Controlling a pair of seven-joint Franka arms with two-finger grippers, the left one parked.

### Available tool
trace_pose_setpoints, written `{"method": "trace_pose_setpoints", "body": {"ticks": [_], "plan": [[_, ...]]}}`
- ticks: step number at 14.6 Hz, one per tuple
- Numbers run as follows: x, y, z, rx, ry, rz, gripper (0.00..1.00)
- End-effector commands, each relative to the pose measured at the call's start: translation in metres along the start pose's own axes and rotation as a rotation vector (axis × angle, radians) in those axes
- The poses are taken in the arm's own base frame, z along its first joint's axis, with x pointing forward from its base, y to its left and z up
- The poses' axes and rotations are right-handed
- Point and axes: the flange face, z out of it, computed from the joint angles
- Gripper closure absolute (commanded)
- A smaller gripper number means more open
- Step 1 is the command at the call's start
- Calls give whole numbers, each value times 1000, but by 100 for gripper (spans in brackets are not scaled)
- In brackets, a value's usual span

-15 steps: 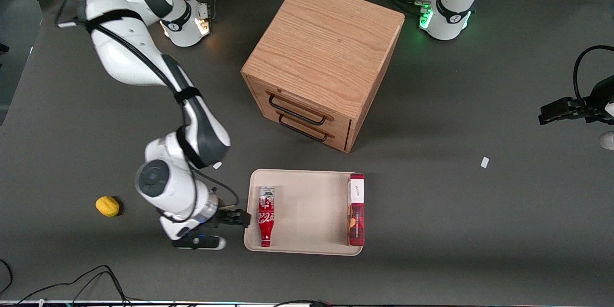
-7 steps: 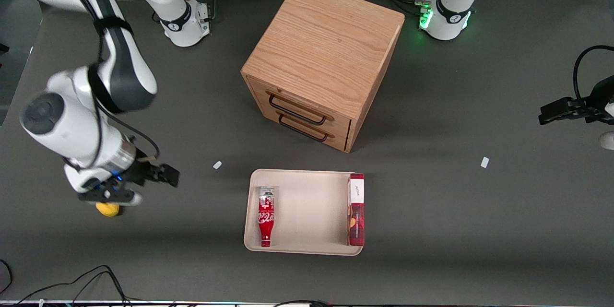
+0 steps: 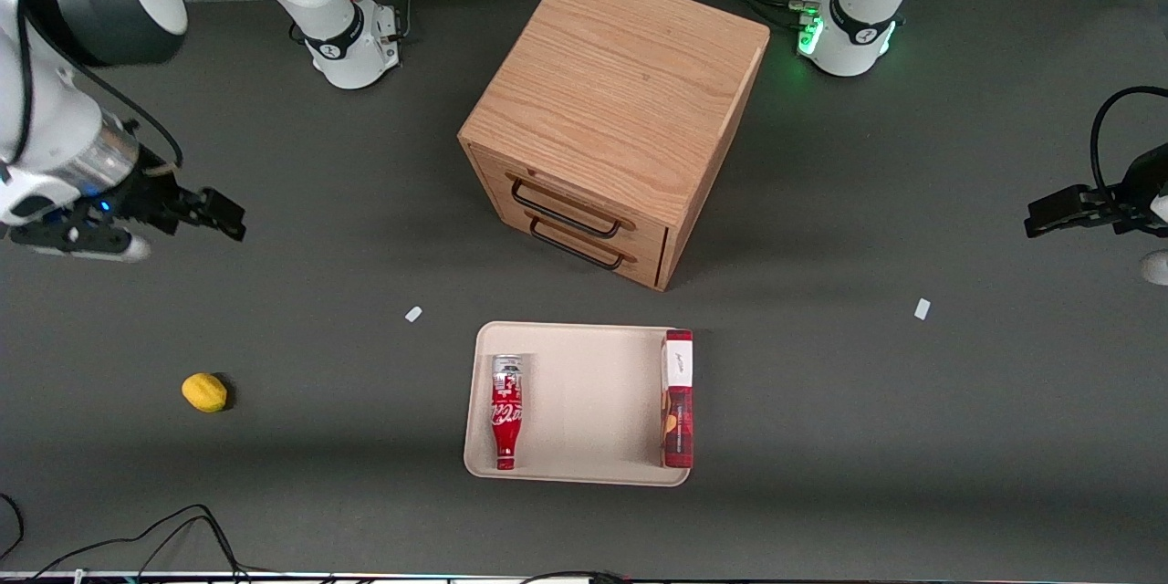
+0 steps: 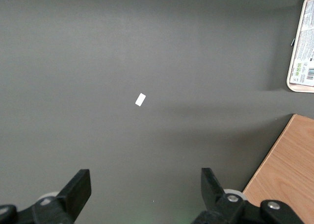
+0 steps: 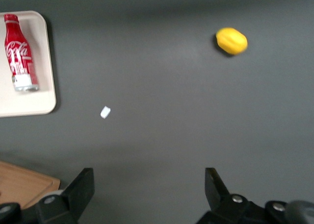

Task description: Place coke bottle on tray

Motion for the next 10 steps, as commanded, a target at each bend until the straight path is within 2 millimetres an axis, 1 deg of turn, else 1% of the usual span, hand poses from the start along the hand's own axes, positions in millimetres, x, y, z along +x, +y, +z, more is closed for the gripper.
{"method": "trace_pose_setpoints", "body": {"ticks": [1, 2, 4, 7, 9, 10], "plan": [[-24, 8, -21, 27, -10, -10, 0], [-26, 9, -22, 24, -25, -12, 0], [-26, 12, -32, 26, -32, -27, 0], [-27, 11, -53, 20, -62, -38, 0], [-27, 11, -58, 19, -65, -38, 0], [-26, 11, -58, 19, -65, -40, 0]]}}
